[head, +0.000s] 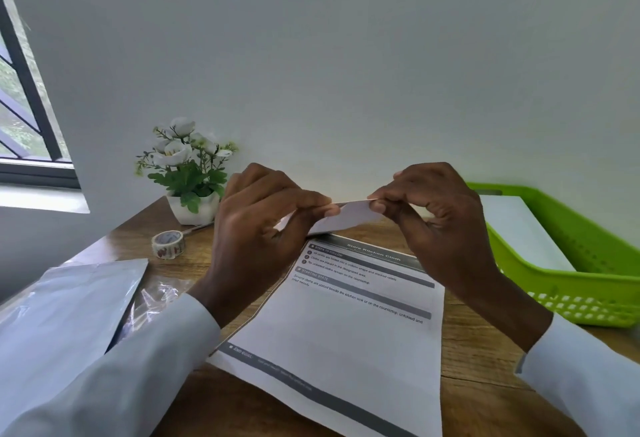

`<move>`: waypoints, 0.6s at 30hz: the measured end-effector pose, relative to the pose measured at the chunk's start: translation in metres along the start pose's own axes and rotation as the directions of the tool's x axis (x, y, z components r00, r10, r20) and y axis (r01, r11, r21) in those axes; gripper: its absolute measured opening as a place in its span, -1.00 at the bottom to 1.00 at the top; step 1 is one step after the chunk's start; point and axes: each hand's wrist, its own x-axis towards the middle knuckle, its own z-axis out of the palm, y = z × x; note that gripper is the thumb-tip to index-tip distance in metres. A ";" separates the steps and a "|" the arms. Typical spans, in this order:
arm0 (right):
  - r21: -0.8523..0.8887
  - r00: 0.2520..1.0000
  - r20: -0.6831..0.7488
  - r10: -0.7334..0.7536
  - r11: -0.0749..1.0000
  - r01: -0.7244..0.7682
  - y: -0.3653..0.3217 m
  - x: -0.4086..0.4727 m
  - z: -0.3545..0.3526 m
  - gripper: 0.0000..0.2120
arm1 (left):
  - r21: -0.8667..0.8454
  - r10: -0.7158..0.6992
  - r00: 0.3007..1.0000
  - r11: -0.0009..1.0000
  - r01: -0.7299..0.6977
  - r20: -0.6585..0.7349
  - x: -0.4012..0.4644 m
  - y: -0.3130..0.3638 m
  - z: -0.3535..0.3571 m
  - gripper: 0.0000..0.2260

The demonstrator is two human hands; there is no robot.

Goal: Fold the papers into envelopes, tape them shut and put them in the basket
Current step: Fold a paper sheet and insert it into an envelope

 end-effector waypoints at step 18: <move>0.297 0.902 0.426 0.068 0.931 -0.211 -0.033 0.114 0.018 -0.97 | -0.382 -0.360 0.903 0.820 0.426 0.234 0.007 -0.028 -0.013 -0.91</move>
